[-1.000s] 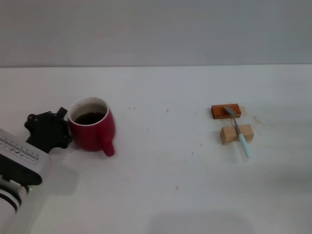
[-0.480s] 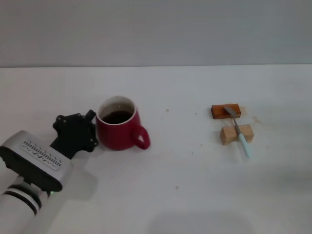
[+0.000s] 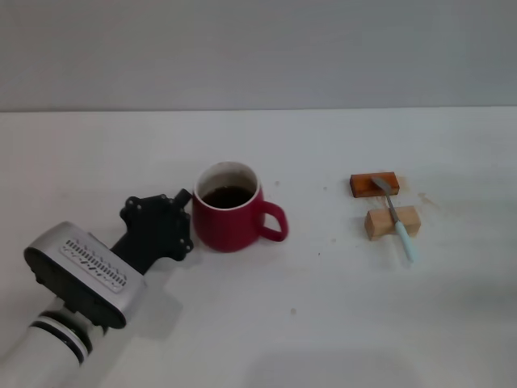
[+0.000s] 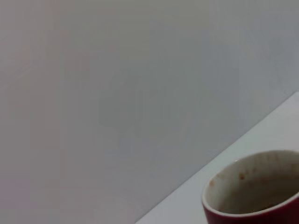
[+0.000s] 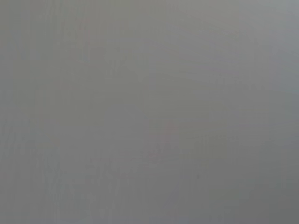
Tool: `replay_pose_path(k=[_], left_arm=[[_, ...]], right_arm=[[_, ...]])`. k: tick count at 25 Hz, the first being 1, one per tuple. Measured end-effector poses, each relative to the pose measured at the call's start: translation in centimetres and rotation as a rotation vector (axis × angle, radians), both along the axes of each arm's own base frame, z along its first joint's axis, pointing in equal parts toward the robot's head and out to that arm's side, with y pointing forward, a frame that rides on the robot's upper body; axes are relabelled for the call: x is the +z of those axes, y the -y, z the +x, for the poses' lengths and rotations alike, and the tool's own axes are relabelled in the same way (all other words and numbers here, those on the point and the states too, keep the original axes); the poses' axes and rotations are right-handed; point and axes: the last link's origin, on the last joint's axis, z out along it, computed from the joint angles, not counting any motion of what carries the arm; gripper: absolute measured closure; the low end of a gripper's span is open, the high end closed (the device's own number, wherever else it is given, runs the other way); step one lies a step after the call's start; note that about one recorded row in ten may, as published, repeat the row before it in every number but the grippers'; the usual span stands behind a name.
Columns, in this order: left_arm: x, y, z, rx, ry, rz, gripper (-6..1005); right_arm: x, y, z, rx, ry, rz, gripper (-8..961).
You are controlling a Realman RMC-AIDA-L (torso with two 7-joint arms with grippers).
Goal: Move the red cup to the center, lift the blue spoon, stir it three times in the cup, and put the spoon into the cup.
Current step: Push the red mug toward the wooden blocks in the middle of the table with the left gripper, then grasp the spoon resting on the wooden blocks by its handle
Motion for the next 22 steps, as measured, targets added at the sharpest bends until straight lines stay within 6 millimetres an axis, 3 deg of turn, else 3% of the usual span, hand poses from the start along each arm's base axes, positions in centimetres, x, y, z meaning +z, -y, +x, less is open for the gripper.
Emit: replay_pose_path(k=[14,17,18,22], left_arm=[[-1.1,1.0,0.8,-0.014,0.028,-0.037,977],[0.0,0.3,0.2,0.039,0.064,0.024,964],[1.4,-0.4,-0.6,0.112,0.125,0.099,959],[3.7,-1.4,-1.7,0.213,0.245,0.218,941]], right_arm=[[-0.1,0.0,0.0,0.001,0.002,-0.003,211],[-0.1,0.0,0.0,0.001,0.003,-0.006,211],[-0.1,0.1,0.0,0.002,0.005,-0.008,211],[-0.2,0.3,0.1,-0.002,0.004,-0.011,211]])
